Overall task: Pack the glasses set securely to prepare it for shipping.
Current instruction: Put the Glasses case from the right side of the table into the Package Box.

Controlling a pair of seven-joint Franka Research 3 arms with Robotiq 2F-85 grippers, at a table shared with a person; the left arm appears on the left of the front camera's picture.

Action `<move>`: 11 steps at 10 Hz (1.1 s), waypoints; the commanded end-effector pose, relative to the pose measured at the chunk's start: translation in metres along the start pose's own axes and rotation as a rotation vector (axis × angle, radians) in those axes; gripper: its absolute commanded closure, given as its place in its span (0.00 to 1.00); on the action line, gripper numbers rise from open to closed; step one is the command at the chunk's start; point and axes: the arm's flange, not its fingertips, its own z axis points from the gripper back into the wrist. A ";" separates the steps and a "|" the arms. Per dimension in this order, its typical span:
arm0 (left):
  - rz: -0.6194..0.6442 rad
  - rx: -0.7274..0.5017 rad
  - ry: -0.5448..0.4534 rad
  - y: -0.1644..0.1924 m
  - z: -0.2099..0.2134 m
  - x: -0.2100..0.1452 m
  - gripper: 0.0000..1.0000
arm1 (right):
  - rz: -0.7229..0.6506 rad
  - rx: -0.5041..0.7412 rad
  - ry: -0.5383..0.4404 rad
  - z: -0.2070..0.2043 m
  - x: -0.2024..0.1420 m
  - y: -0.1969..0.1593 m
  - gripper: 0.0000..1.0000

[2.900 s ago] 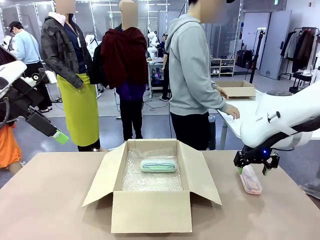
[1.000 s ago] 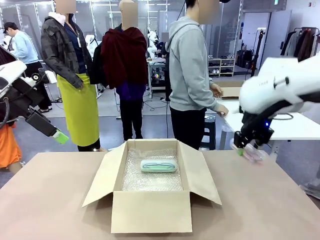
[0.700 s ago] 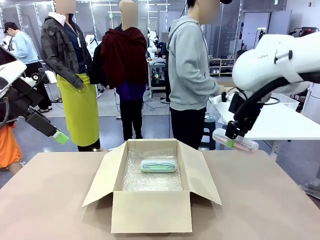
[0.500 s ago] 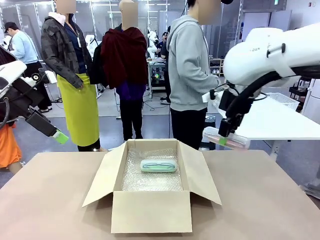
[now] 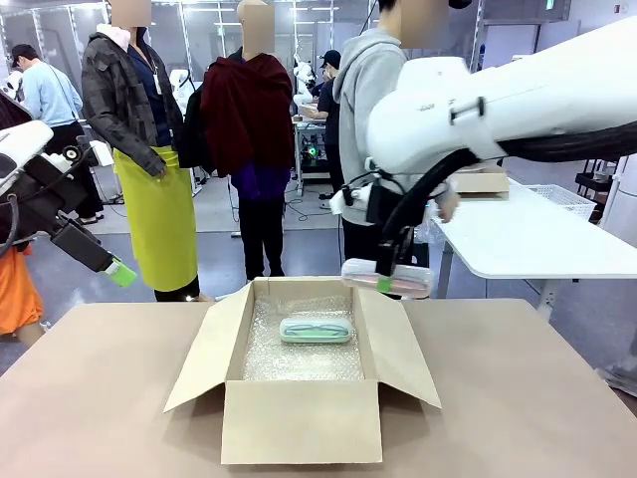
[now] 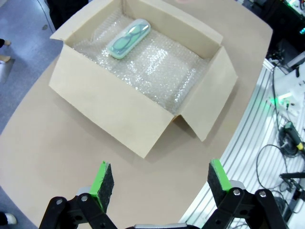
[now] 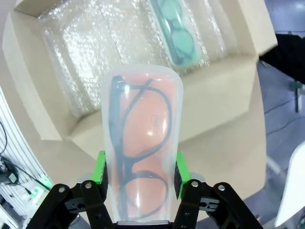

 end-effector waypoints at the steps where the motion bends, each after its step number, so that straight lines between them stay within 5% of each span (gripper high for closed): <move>1: -0.017 -0.023 -0.015 0.001 0.003 -0.001 0.00 | 0.104 -0.016 0.022 -0.013 0.051 0.006 0.66; 5: -0.017 -0.023 -0.015 0.001 0.003 -0.001 0.00 | 0.125 0.050 -0.005 -0.074 0.110 0.030 0.66; 11: -0.017 -0.023 -0.015 0.001 0.003 -0.001 0.00 | 0.178 0.125 0.018 -0.167 0.095 0.036 0.66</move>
